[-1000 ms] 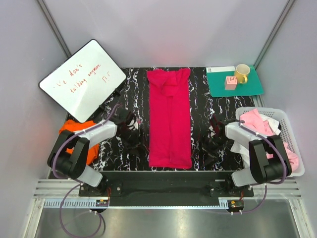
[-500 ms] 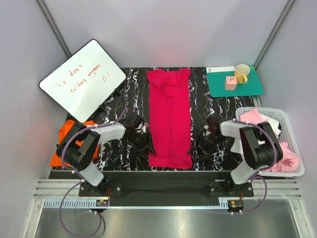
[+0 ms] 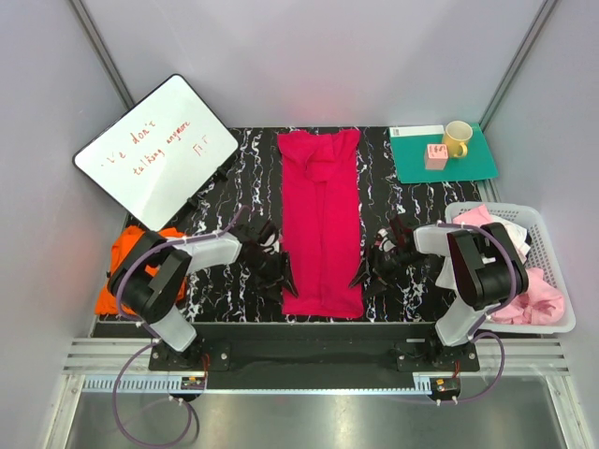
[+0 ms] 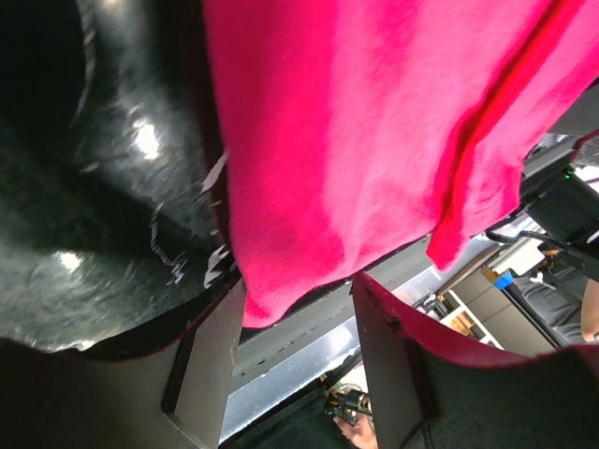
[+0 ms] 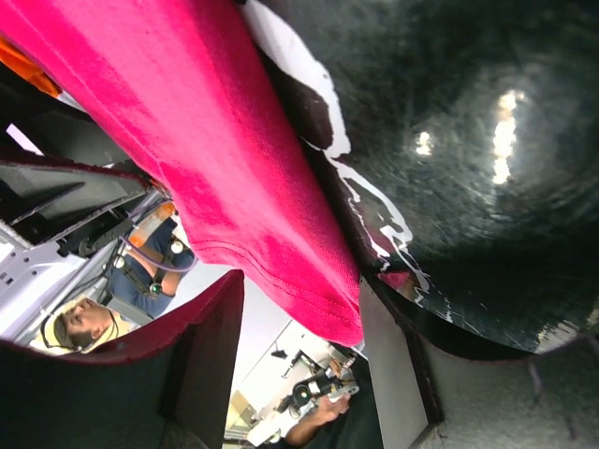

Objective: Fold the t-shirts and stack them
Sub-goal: Grab the bottom of the folded rectangular tshirt with both arms

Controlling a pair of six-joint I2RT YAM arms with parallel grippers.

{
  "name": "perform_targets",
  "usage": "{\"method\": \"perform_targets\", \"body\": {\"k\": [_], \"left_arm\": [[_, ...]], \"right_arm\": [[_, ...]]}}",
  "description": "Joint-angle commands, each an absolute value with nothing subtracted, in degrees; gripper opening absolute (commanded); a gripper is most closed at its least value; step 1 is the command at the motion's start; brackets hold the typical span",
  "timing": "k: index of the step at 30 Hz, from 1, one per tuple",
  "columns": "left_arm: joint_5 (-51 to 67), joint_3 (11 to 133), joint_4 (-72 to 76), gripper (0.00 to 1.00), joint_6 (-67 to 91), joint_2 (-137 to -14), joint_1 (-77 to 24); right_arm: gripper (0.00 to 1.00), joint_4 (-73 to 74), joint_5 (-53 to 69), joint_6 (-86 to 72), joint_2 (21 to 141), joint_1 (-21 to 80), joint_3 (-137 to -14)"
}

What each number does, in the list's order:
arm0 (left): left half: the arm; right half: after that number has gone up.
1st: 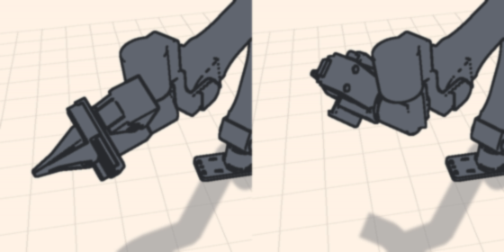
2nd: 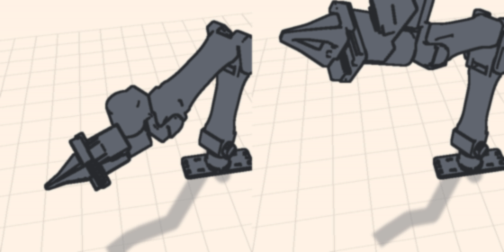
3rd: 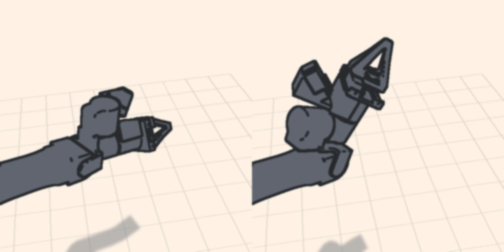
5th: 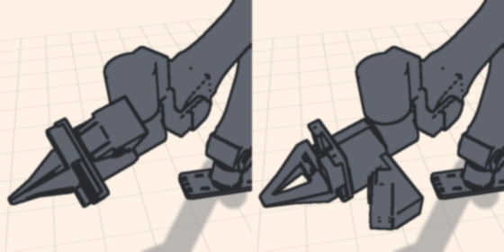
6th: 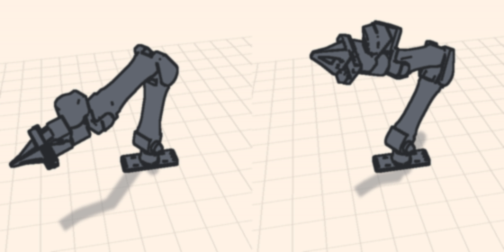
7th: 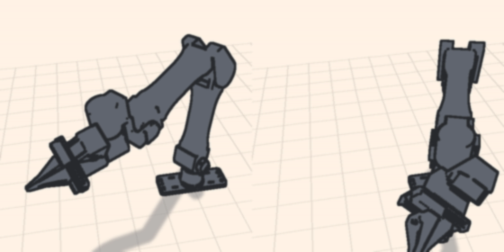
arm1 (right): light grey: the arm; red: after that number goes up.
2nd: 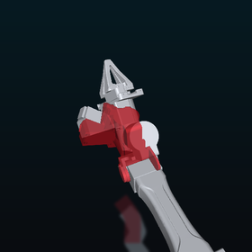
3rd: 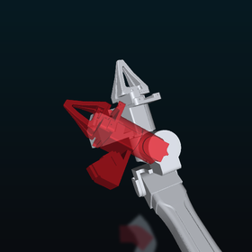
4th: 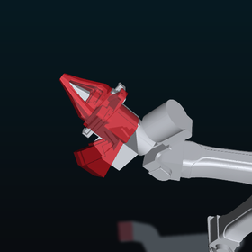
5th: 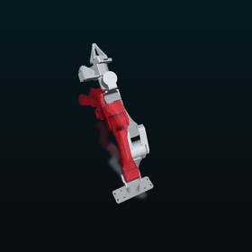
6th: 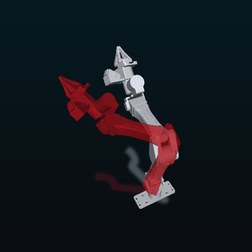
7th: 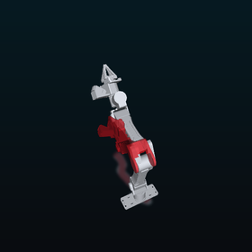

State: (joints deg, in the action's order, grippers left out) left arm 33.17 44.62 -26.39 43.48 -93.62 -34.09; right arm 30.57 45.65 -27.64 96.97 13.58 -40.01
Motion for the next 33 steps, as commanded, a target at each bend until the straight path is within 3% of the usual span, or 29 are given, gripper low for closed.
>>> {"method": "perform_targets", "body": {"k": [1, 14, 24, 28, 30, 31, 32, 33], "left_arm": [[26.1, 42.6, -30.9, 0.56, 43.5, -92.1, -34.5], [25.3, 39.9, -32.3, 0.57, 44.7, -90.3, -36.5], [25.4, 41.0, -29.8, 0.56, 44.6, -94.8, -38.1], [25.2, 41.7, -29.2, 0.52, 44.6, -96.2, -38.2], [25.1, 42.0, -29.0, 0.39, 44.5, -97.0, -38.2], [24.7, 41.8, -28.9, 0.33, 44.4, -97.3, -38.2], [24.1, 42.1, -28.8, 0.17, 44.5, -97.6, -38.2], [23.9, 42.1, -28.9, 0.08, 44.4, -98.1, -38.2]], "right_arm": [[0.61, 38.5, 42.5, -29.0, 101.4, 15.1, -36.9], [0.64, 44.7, 38.1, -33.0, 93.4, 15.1, -33.8], [0.61, 37.0, 41.4, -35.7, 95.2, 16.2, -27.8], [0.51, 34.0, 42.5, -36.5, 98.9, 20.3, -28.1], [0.42, 33.4, 42.4, -36.7, 100.1, 22.1, -28.6], [0.32, 32.6, 42.0, -37.1, 101.1, 23.2, -28.6], [0.16, 32.5, 41.5, -36.9, 101.2, 23.5, -28.7], [0.05, 32.5, 41.0, -37.1, 101.2, 23.7, -28.8]]}}
